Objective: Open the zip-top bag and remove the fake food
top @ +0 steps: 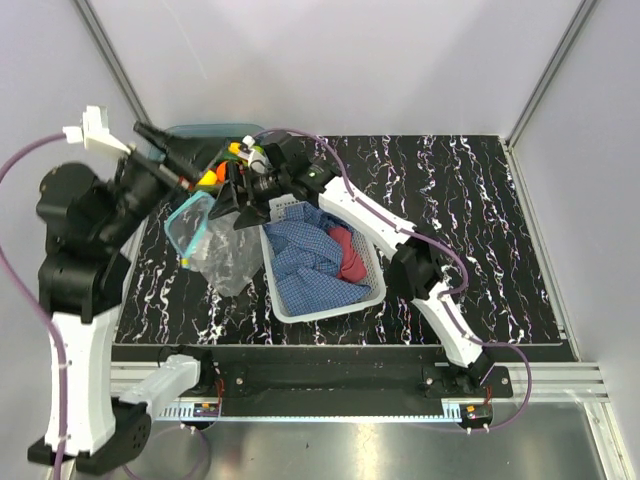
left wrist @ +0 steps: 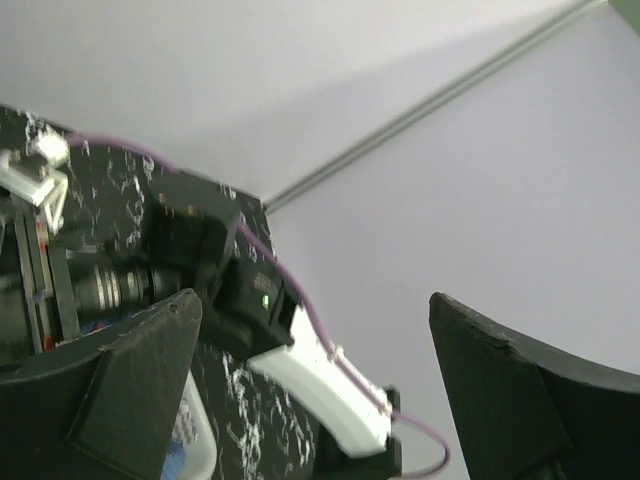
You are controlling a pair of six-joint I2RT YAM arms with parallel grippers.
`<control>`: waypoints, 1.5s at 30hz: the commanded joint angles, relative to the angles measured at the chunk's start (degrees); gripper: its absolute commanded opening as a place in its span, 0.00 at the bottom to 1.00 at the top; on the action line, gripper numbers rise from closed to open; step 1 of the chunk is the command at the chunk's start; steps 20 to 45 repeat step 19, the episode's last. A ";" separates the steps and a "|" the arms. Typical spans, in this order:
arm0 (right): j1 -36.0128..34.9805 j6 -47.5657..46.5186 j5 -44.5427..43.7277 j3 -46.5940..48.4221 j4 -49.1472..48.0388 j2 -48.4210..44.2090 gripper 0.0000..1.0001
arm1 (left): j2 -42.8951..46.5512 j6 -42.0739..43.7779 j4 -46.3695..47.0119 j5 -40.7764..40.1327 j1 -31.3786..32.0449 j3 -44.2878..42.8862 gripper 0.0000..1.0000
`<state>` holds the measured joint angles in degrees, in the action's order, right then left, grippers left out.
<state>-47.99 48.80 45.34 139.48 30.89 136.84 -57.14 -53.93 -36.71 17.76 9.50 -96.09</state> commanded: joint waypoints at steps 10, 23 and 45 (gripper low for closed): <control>-1.32 -6.52 -25.97 -38.98 9.80 -39.07 1.00 | 15.21 2.87 -6.18 10.53 0.35 18.03 0.99; -1.32 -1.78 -38.32 -74.78 6.20 -77.30 1.00 | 21.81 1.92 2.50 18.34 0.43 32.28 0.99; -1.32 -1.78 -38.32 -74.78 6.20 -77.30 1.00 | 21.81 1.92 2.50 18.34 0.43 32.28 0.99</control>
